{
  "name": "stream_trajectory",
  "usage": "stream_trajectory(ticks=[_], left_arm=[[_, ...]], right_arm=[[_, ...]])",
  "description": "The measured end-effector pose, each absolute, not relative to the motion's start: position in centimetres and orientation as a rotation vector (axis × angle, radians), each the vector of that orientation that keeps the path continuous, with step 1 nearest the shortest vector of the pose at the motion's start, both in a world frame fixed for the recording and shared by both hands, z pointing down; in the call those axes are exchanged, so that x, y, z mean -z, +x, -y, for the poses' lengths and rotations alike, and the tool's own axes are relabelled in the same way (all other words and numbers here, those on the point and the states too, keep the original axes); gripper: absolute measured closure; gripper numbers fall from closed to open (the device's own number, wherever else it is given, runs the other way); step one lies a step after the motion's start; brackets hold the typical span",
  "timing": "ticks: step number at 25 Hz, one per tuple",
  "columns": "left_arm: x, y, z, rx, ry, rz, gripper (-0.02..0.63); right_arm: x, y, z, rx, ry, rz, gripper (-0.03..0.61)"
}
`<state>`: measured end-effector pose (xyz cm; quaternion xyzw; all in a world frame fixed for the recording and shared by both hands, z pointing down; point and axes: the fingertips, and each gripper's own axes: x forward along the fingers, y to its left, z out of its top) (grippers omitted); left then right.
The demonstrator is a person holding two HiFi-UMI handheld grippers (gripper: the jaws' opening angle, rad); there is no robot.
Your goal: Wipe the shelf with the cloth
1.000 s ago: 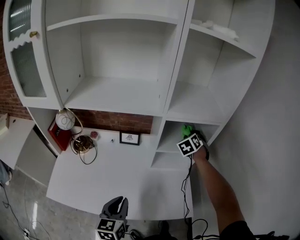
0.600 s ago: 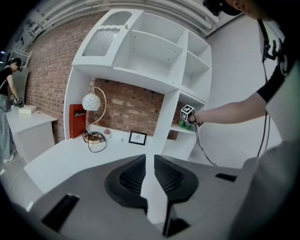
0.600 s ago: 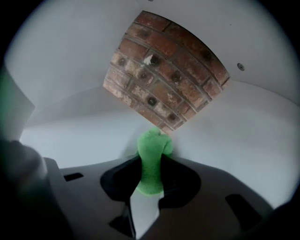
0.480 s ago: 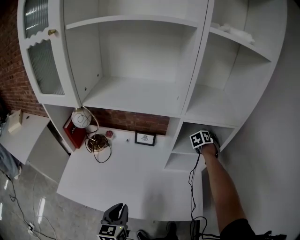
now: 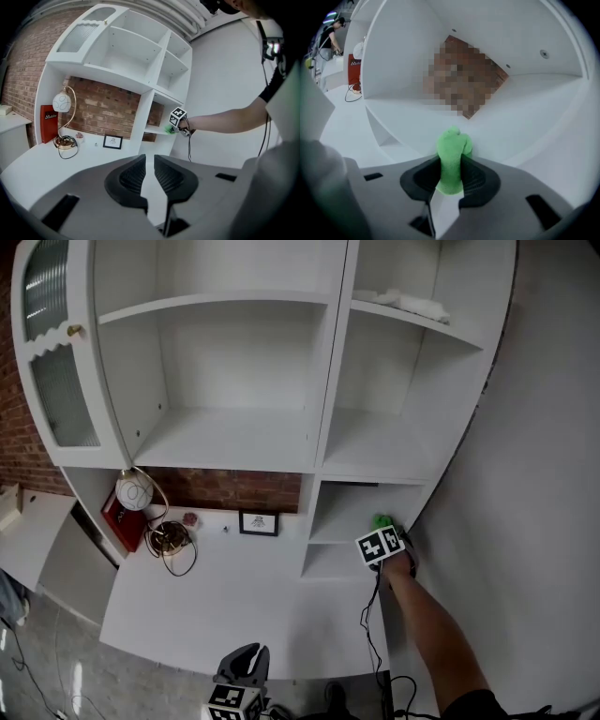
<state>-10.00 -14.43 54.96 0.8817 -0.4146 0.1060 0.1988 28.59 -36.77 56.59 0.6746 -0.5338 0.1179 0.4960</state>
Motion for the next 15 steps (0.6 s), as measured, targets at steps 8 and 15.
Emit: stream_trajectory(ticks=[8, 15], left_arm=[[-54.6, -8.5, 13.8, -0.288, 2.465, 1.162, 0.558], [-54.0, -9.1, 14.8, -0.253, 2.448, 1.27, 0.558]], right_arm=[[-56.2, 27.2, 32.1, -0.42, 1.7, 1.593, 0.471], [-54.3, 21.5, 27.8, -0.547, 1.719, 1.997, 0.471]])
